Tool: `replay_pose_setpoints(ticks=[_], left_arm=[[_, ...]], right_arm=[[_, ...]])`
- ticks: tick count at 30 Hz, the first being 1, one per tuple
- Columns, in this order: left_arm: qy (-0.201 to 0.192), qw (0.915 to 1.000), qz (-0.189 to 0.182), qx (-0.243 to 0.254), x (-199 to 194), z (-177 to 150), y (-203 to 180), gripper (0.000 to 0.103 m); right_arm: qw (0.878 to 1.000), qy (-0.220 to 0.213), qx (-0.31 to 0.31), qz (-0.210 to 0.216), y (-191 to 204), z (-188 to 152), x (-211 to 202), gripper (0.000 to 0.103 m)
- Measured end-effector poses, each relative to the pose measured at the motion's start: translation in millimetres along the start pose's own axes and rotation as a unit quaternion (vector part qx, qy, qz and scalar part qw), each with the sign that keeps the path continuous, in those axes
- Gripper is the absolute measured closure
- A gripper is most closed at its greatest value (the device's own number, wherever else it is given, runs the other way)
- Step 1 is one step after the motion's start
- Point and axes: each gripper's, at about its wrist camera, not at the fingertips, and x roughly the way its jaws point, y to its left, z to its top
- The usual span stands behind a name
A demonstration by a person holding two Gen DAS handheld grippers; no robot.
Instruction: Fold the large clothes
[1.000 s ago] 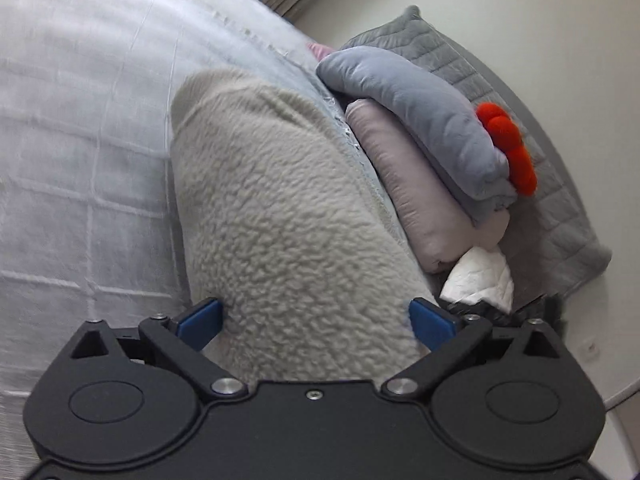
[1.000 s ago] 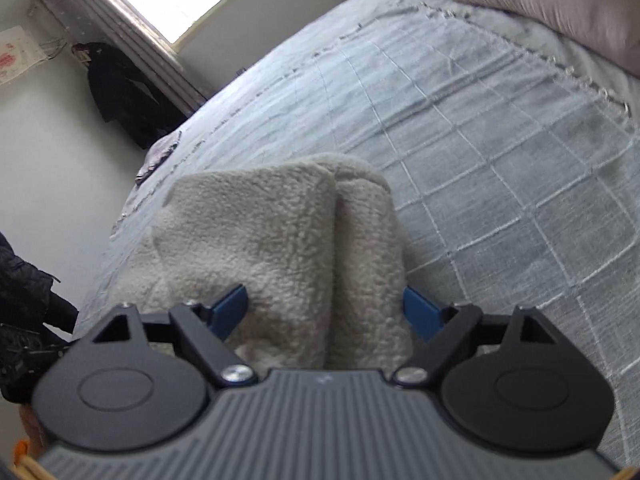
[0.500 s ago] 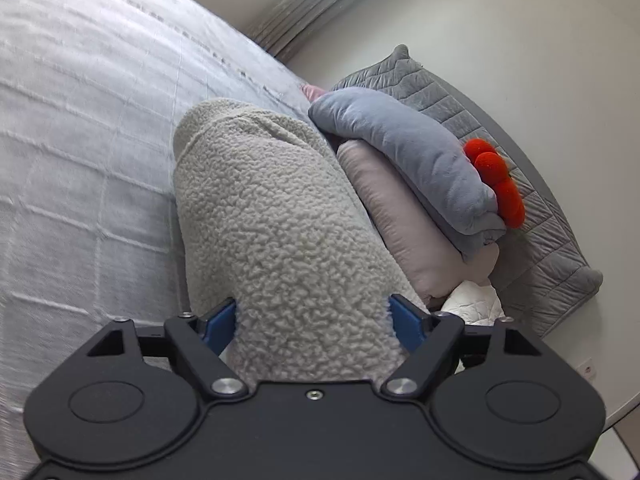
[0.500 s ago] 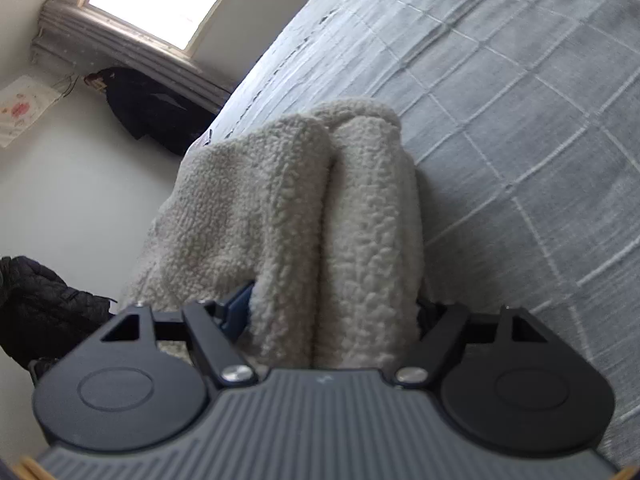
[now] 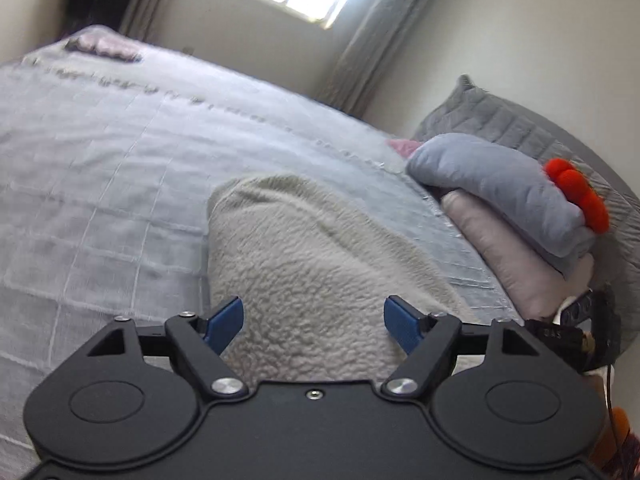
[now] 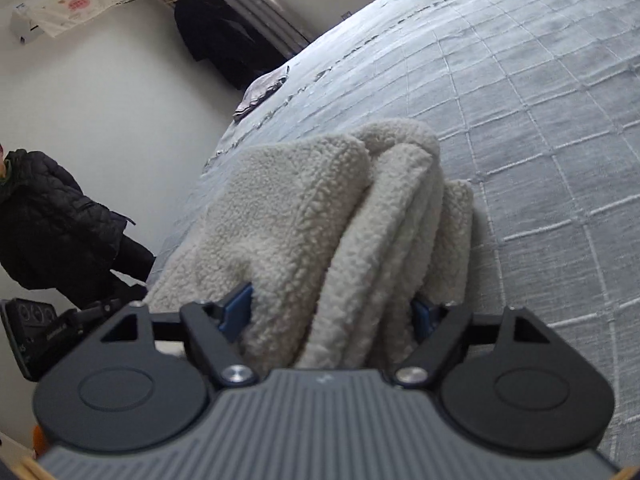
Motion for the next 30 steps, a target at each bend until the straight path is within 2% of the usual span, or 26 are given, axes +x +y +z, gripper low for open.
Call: replay_pose_setpoints(ticks=[2, 4, 6, 7, 8, 10, 13, 14, 15, 17, 19, 21, 22, 23, 25, 27, 28, 30], left_arm=[[-0.014, 0.9997, -0.012, 0.017, -7.9, 5.3, -7.5, 0.028], [-0.004, 0.9991, -0.030, 0.029, -4.2, 12.5, -17.1, 0.037], [0.011, 0.9982, -0.041, 0.042, 6.7, 14.5, -25.5, 0.048], [0.020, 0.9977, -0.045, 0.047, 13.6, 13.4, -28.9, 0.052], [0.029, 0.9972, -0.048, 0.050, 20.4, 11.2, -32.0, 0.055], [0.033, 0.9968, -0.049, 0.053, 27.7, 4.2, -36.1, 0.056], [0.020, 0.9971, -0.051, 0.052, 21.2, -3.9, -35.9, 0.056], [0.017, 0.9973, -0.051, 0.049, 18.1, -3.5, -33.5, 0.056], [0.016, 0.9974, -0.049, 0.050, 15.1, -2.0, -32.4, 0.056], [0.010, 0.9976, -0.031, 0.061, 9.4, 3.5, -30.6, 0.056], [0.006, 0.9973, -0.027, 0.068, 5.8, 9.6, -28.0, 0.057], [0.016, 0.9967, -0.045, 0.065, 8.0, 11.6, -26.7, 0.066], [0.026, 0.9960, -0.055, 0.065, 11.5, 9.2, -27.7, 0.067], [0.035, 0.9949, -0.066, 0.068, 16.2, 3.8, -30.4, 0.069], [0.046, 0.9934, -0.073, 0.076, 26.2, -9.1, -37.8, 0.069], [0.054, 0.9926, -0.072, 0.081, 37.6, -24.0, -43.6, 0.070], [0.053, 0.9926, -0.072, 0.083, 41.0, -30.8, -45.7, 0.070], [0.046, 0.9922, -0.066, 0.096, 40.6, -35.6, -51.3, 0.070]], right_arm=[[1.000, -0.002, -0.022, -0.016, 3.0, 2.6, -15.5, 0.026], [0.998, -0.025, -0.038, -0.031, 9.8, 15.3, -27.6, 0.029], [0.998, -0.054, -0.032, -0.014, 13.6, 22.7, -46.7, 0.031], [0.998, -0.059, -0.022, 0.004, 13.2, 28.2, -51.0, 0.036], [0.998, -0.057, -0.012, 0.021, 13.7, 33.8, -51.7, 0.040], [0.999, -0.037, 0.003, 0.037, 14.5, 42.8, -38.2, 0.040], [1.000, 0.002, 0.018, 0.004, 7.1, 43.5, 2.2, 0.040], [1.000, 0.015, 0.022, -0.007, 4.6, 39.2, 13.0, 0.044], [0.999, 0.021, 0.029, -0.008, 1.6, 36.5, 23.5, 0.047], [0.999, 0.013, 0.031, -0.001, 3.9, 35.9, 30.9, 0.075], [1.000, -0.014, 0.016, 0.011, 14.0, 41.7, 24.1, 0.088], [0.998, -0.059, -0.004, 0.017, 23.1, 52.0, 6.4, 0.089], [0.997, -0.076, -0.010, 0.019, 22.1, 58.1, 0.6, 0.089], [0.997, -0.079, -0.005, 0.011, 16.4, 63.9, -0.2, 0.089], [0.998, -0.064, 0.007, -0.023, -0.4, 68.4, 7.7, 0.089], [0.998, -0.020, 0.003, -0.058, -15.9, 58.8, 24.5, 0.087], [0.997, -0.011, -0.007, -0.073, -18.7, 52.9, 27.6, 0.082], [0.996, -0.021, -0.027, -0.086, -18.0, 42.6, 18.8, 0.075]])
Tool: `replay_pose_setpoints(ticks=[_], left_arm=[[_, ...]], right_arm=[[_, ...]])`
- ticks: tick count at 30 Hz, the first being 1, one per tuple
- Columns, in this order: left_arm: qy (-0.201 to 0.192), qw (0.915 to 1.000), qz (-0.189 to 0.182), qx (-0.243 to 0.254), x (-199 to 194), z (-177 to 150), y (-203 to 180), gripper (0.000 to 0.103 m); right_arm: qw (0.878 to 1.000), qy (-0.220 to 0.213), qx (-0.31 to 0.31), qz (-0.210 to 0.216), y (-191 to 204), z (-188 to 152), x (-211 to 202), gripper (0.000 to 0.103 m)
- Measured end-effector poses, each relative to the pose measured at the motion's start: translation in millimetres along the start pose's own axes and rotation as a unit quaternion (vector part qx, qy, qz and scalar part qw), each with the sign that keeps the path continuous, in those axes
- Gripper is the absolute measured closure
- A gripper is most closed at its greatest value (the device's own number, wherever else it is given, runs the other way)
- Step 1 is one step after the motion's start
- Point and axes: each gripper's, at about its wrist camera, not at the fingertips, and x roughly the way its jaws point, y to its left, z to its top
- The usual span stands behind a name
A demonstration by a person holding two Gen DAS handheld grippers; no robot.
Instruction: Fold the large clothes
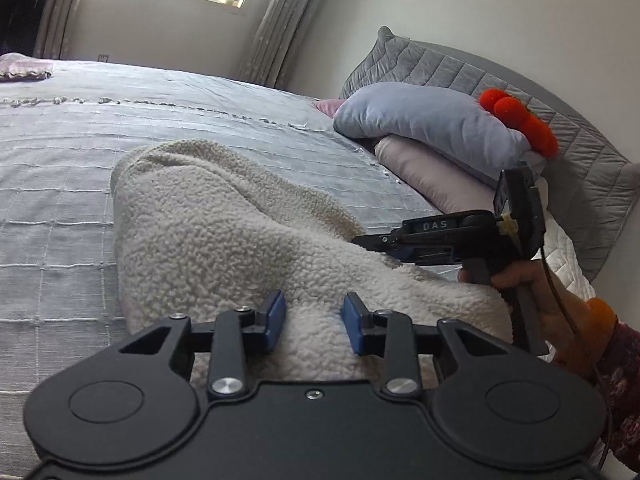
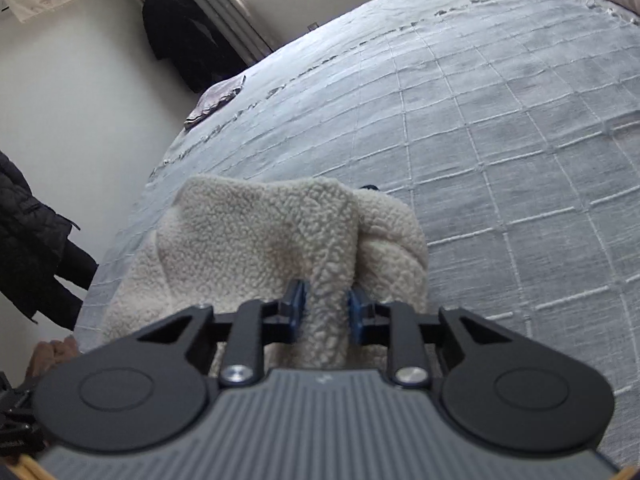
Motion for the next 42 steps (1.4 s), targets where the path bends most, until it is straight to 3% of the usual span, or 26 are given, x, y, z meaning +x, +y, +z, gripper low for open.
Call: replay_pose_setpoints(ticks=[4, 8, 11, 13, 15, 17, 21, 30, 33, 36, 38, 40, 42], left_arm=[[0.007, 0.9993, 0.020, 0.029, 0.4, 3.1, -10.5, 0.070], [0.003, 0.9973, 0.049, 0.055, 3.1, -1.8, -21.8, 0.070], [-0.003, 0.9956, 0.067, 0.065, 2.1, -7.3, -25.6, 0.070], [-0.002, 0.9958, 0.067, 0.063, 1.6, -11.8, -23.9, 0.070], [-0.002, 0.9962, 0.070, 0.052, 6.5, -20.6, -20.6, 0.070], [-0.018, 0.9940, 0.095, 0.051, 8.5, -23.9, -28.0, 0.070], [-0.034, 0.9912, 0.121, 0.041, -4.6, -18.8, -37.5, 0.069], [-0.013, 0.9824, 0.186, -0.001, -53.0, -18.5, -51.1, 0.068], [0.004, 0.9795, 0.201, -0.005, -48.9, -27.3, -50.8, 0.066], [0.014, 0.9774, 0.211, 0.002, -42.2, -31.3, -56.1, 0.066], [0.014, 0.9739, 0.226, 0.010, -44.0, -31.1, -64.4, 0.066], [0.018, 0.9713, 0.237, 0.012, -52.6, -30.7, -70.0, 0.059], [0.022, 0.9713, 0.237, 0.004, -62.4, -35.0, -71.6, 0.044]], right_arm=[[0.997, -0.017, -0.067, -0.029, 28.7, -7.3, -35.5, 0.074], [0.992, -0.056, -0.113, 0.011, 70.0, -19.1, -64.9, 0.073], [0.987, -0.043, -0.151, -0.010, 94.1, -43.8, -51.0, 0.073], [0.984, -0.027, -0.169, -0.058, 90.8, -62.9, -30.5, 0.076], [0.979, -0.030, -0.188, -0.067, 82.3, -78.9, -16.6, 0.076], [0.982, -0.033, -0.167, -0.082, 82.3, -80.7, -12.0, 0.076], [0.972, -0.039, -0.198, -0.117, 108.3, -81.6, -24.5, 0.074], [0.968, -0.077, -0.217, -0.102, 118.6, -119.4, -97.3, 0.066], [0.965, -0.066, -0.224, -0.119, 116.8, -127.9, -96.0, 0.066], [0.969, -0.026, -0.208, -0.132, 105.6, -132.8, -74.4, 0.066], [0.969, -0.026, -0.205, -0.139, 102.7, -136.2, -65.7, 0.066], [0.969, -0.039, -0.202, -0.134, 107.2, -137.6, -75.8, 0.066], [0.972, -0.048, -0.195, -0.125, 109.0, -138.6, -91.1, 0.062]])
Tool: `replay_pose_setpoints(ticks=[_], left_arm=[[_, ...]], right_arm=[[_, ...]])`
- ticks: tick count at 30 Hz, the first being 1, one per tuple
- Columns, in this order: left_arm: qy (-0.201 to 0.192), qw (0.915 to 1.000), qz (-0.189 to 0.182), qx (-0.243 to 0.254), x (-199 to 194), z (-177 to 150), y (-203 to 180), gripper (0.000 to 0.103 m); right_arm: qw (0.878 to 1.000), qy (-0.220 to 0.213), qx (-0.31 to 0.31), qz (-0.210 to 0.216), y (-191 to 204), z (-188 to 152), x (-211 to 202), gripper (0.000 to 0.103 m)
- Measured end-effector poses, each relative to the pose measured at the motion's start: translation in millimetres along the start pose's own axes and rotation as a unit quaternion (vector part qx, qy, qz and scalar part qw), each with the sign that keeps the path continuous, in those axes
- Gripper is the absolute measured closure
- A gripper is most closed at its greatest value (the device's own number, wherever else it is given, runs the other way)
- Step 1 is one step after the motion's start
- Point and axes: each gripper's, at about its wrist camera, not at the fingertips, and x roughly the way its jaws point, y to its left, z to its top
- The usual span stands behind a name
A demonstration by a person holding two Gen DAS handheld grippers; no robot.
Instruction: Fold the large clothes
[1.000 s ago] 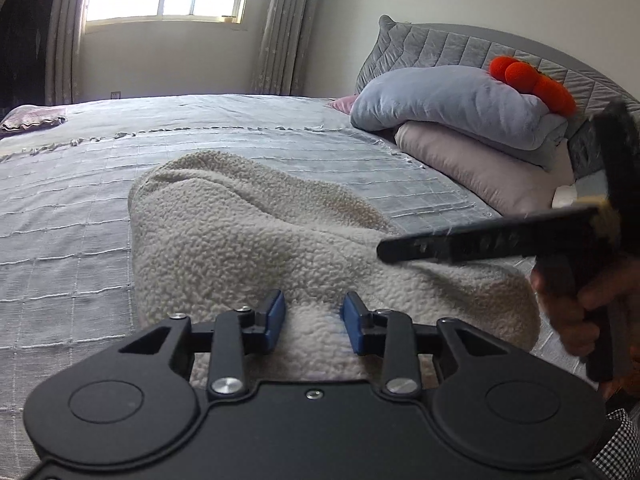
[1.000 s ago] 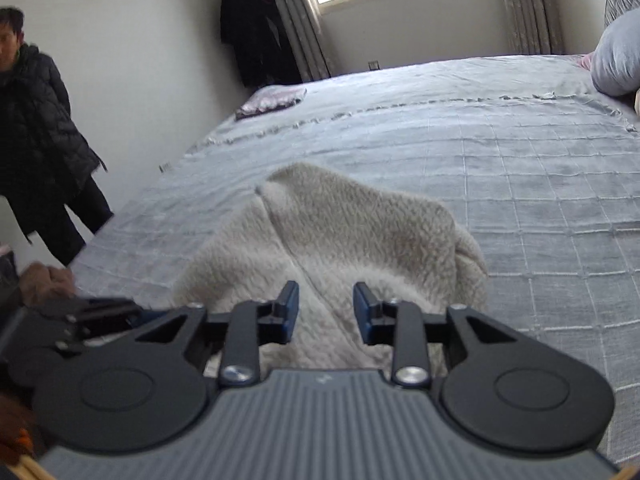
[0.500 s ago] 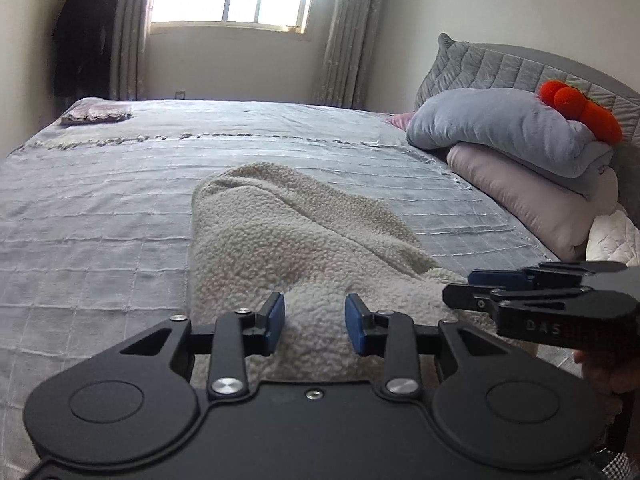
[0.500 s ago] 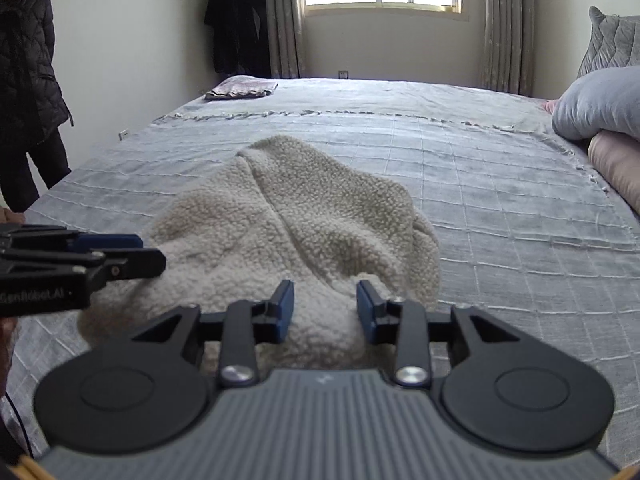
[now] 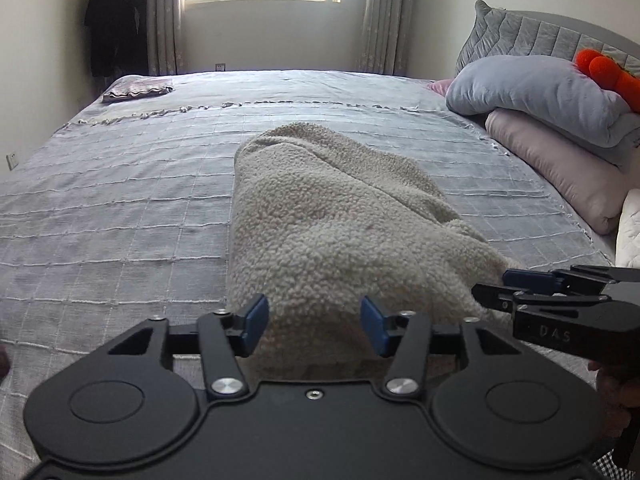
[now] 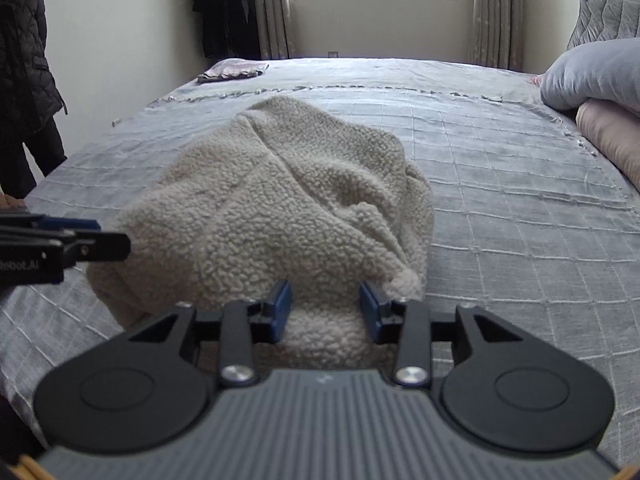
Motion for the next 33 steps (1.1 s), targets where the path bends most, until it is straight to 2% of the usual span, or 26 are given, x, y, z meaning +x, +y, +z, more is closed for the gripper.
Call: replay_pose_setpoints(ticks=[1, 4, 6, 9, 11, 15, 17, 20, 24, 29, 33], left_arm=[[0.000, 1.0000, 0.002, -0.004, -3.4, -2.2, 1.0, 0.036], [0.002, 0.9999, 0.016, -0.006, -13.0, -10.9, 0.9, 0.028], [-0.001, 0.9997, 0.025, -0.007, -18.3, -16.1, -0.4, 0.019], [0.001, 0.9997, 0.022, -0.013, -24.0, -23.3, -1.8, 0.014], [0.002, 0.9995, 0.027, -0.016, -27.1, -29.1, -5.7, 0.010], [-0.004, 0.9988, 0.046, -0.017, -32.6, -39.5, -8.4, 0.001], [-0.005, 0.9982, 0.054, -0.026, -34.8, -44.5, -7.3, 0.000], [0.001, 0.9965, 0.072, -0.041, -35.6, -52.0, -2.0, 0.000], [0.036, 0.9934, 0.081, -0.073, -32.9, -60.0, 7.2, 0.000], [0.047, 0.9912, 0.102, -0.070, -31.4, -67.3, 1.6, 0.000], [0.050, 0.9920, 0.099, -0.060, -30.9, -70.4, -6.8, 0.000]], right_arm=[[1.000, -0.003, 0.005, 0.000, -1.5, -0.7, -6.7, 0.059], [1.000, -0.009, 0.016, 0.001, -5.2, -6.3, -25.6, 0.045], [1.000, -0.012, 0.015, -0.007, -3.7, -11.5, -35.8, 0.041], [1.000, -0.013, 0.008, -0.021, 0.3, -19.6, -46.2, 0.032], [0.999, -0.012, 0.009, -0.030, 1.7, -24.6, -51.2, 0.021], [0.998, -0.010, 0.015, -0.052, 2.5, -34.8, -58.8, 0.012], [0.998, -0.005, 0.023, -0.066, 3.2, -39.8, -61.3, 0.007], [0.995, 0.002, 0.021, -0.097, 9.5, -45.7, -62.1, 0.003], [0.992, 0.015, 0.015, -0.125, 17.9, -50.5, -59.8, 0.002], [0.992, 0.022, 0.017, -0.125, 24.4, -54.8, -59.6, 0.000], [0.992, 0.024, 0.008, -0.121, 28.9, -57.3, -60.5, 0.000]])
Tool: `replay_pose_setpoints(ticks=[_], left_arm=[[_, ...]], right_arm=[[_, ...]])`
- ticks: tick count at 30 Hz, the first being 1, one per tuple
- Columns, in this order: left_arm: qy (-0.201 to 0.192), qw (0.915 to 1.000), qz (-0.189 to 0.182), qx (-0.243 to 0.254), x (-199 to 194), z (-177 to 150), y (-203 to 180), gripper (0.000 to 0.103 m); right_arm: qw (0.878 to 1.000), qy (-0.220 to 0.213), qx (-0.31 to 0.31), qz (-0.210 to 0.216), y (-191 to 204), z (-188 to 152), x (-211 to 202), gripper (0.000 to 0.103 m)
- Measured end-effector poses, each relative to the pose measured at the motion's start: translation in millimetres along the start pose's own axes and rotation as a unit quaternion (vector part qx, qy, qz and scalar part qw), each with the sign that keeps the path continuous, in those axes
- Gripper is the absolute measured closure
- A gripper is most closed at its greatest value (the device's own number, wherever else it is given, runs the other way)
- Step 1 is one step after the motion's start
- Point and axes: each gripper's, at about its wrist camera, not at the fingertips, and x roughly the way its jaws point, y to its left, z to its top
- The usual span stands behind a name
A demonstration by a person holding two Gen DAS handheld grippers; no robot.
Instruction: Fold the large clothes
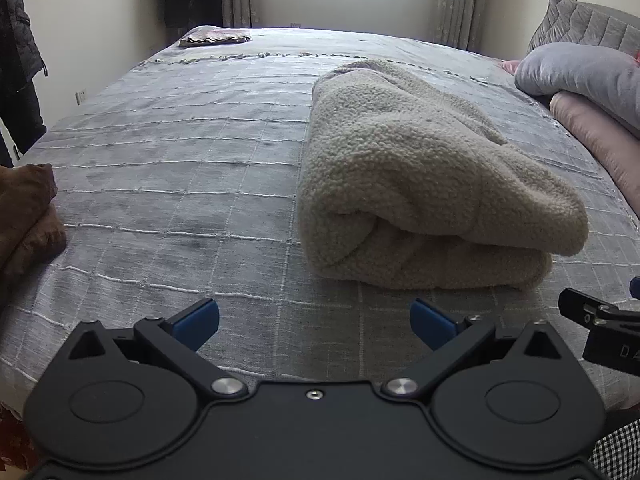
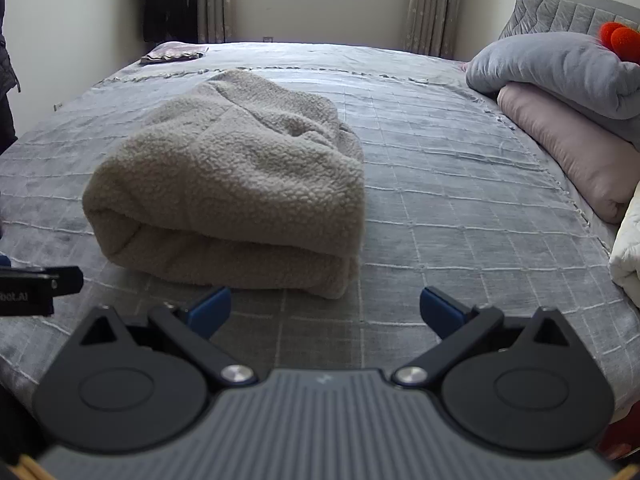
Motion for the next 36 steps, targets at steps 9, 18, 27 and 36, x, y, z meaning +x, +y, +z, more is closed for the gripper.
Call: replay_pose_setpoints(ticks=[9, 18, 27, 36], left_arm=[[-0.002, 0.9997, 0.000, 0.025, -4.4, -2.4, -17.5, 0.000], [-0.001, 0.9995, -0.004, 0.032, -5.6, -3.0, -24.7, 0.000], [0.000, 0.9995, -0.005, 0.030, -5.3, -2.5, -23.9, 0.000], [-0.001, 0.9995, -0.007, 0.030, -6.1, -3.3, -24.9, 0.000]], right_arm=[[1.000, -0.007, 0.001, -0.003, -4.3, -0.4, -4.5, 0.000], [1.000, -0.010, 0.000, -0.002, -2.9, -0.5, -6.4, 0.000], [1.000, -0.005, -0.003, 0.000, -2.4, -1.2, -4.2, 0.000], [1.000, -0.002, -0.007, 0.002, -0.9, -1.6, -2.3, 0.000]])
